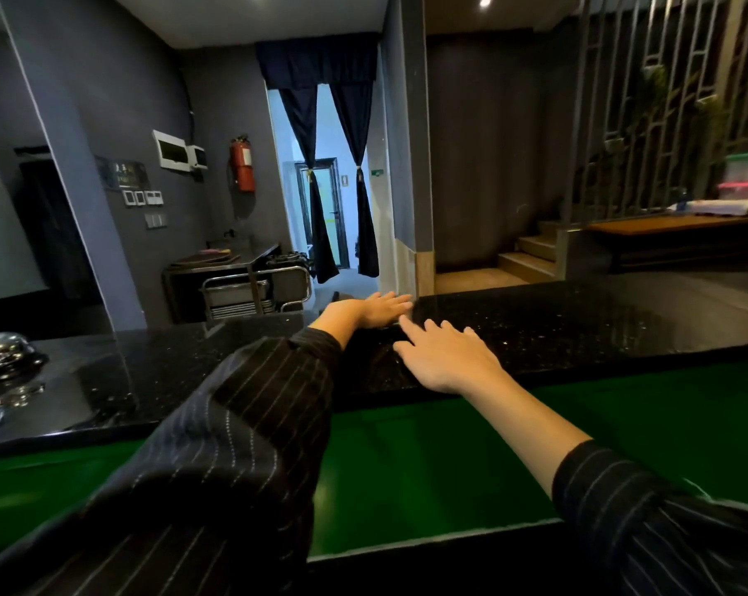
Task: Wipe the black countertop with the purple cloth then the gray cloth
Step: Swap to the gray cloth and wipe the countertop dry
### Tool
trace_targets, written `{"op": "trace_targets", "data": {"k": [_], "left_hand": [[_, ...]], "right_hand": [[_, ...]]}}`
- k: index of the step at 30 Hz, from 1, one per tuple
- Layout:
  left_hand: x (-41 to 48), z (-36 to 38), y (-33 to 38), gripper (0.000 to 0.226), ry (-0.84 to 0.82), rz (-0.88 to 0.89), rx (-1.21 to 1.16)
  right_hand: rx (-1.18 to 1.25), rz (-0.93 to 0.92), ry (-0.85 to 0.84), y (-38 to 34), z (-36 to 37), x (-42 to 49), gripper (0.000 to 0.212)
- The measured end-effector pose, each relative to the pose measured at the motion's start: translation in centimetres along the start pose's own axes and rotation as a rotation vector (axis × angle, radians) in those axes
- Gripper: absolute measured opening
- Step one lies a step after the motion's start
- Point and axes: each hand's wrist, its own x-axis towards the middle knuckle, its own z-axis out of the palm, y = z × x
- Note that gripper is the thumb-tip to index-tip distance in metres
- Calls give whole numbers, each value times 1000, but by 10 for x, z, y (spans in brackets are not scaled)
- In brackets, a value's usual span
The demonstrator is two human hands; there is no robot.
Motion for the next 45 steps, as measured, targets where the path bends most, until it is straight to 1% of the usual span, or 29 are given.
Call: {"op": "trace_targets", "data": {"k": [4,6,7,9,10,12,14,16,19,23,25,26,27,28,29,30,31,32,33,34,35,36,37,38,39,40,41,42,45], "left_hand": [[7,8,-51,52,-30,-135,13],[7,15,-60,56,-56,-183,-10],[9,19,-59,57,-27,-193,-64],[18,24,-45,52,71,-164,-46],[14,19,-29,52,69,-109,-21],[-1,4,5,55,-6,33,22],[-6,-1,12,55,-10,61,-4],[-15,2,-1,54,-4,65,4],[-41,15,-40,52,15,-16,5],[-98,37,-106,51,20,-194,-3],[-117,51,-136,52,-9,-278,-6],[-119,60,-151,55,-29,-332,-61],[-120,64,-160,67,-52,-375,-110],[-118,67,-163,85,-54,-412,-139],[-118,65,-154,94,-46,-405,-149],[-117,60,-137,88,-46,-369,-126],[-110,55,-118,73,-29,-314,-104],[-109,48,-94,66,-4,-249,-95],[-111,38,-67,71,0,-202,-91],[-102,37,-52,84,-13,-184,-80],[-91,38,-42,96,10,-154,-87],[-79,42,-36,99,31,-138,-108],[-88,38,-19,95,28,-124,-118],[-106,30,-2,82,16,-116,-170],[-118,26,10,66,53,-105,-217],[-125,26,16,55,86,-77,-240],[-133,26,16,52,92,-63,-251],[-139,30,9,54,89,-72,-272],[-161,43,-28,74,96,-164,-336]], "right_hand": [[-13,-12,34,-1,1,1,52],[1,-20,67,-2,1,1,51],[4,-25,74,-3,1,0,51],[-1,-27,88,-5,0,-2,51],[3,-25,96,-5,-1,-4,50],[32,-22,121,-6,-4,-10,45],[46,-33,145,-6,-6,-15,41],[48,-38,163,-6,-8,-20,42],[50,-56,195,-7,-9,-23,42],[87,-57,196,-8,-10,-27,41],[73,-67,216,-11,-9,-28,41],[57,-76,223,-13,-8,-29,41],[44,-83,223,-16,-8,-30,40],[34,-86,219,-18,-8,-30,40],[26,-86,215,-19,-8,-30,40],[16,-88,211,-20,-8,-29,41],[8,-90,204,-19,-8,-28,41],[0,-92,193,-19,-7,-27,42],[-6,-94,177,-18,-7,-25,43],[-15,-96,162,-18,-6,-24,43],[-25,-96,150,-17,-6,-24,43],[-34,-96,142,-17,-6,-23,43],[-37,-94,135,-17,-7,-23,43],[-38,-93,130,-16,-7,-23,43],[-40,-91,126,-16,-8,-23,43],[-45,-89,123,-16,-7,-23,44],[-45,-87,118,-15,-7,-24,44],[-38,-86,111,-14,-7,-24,45],[-4,-92,77,-14,-9,-27,44]]}}
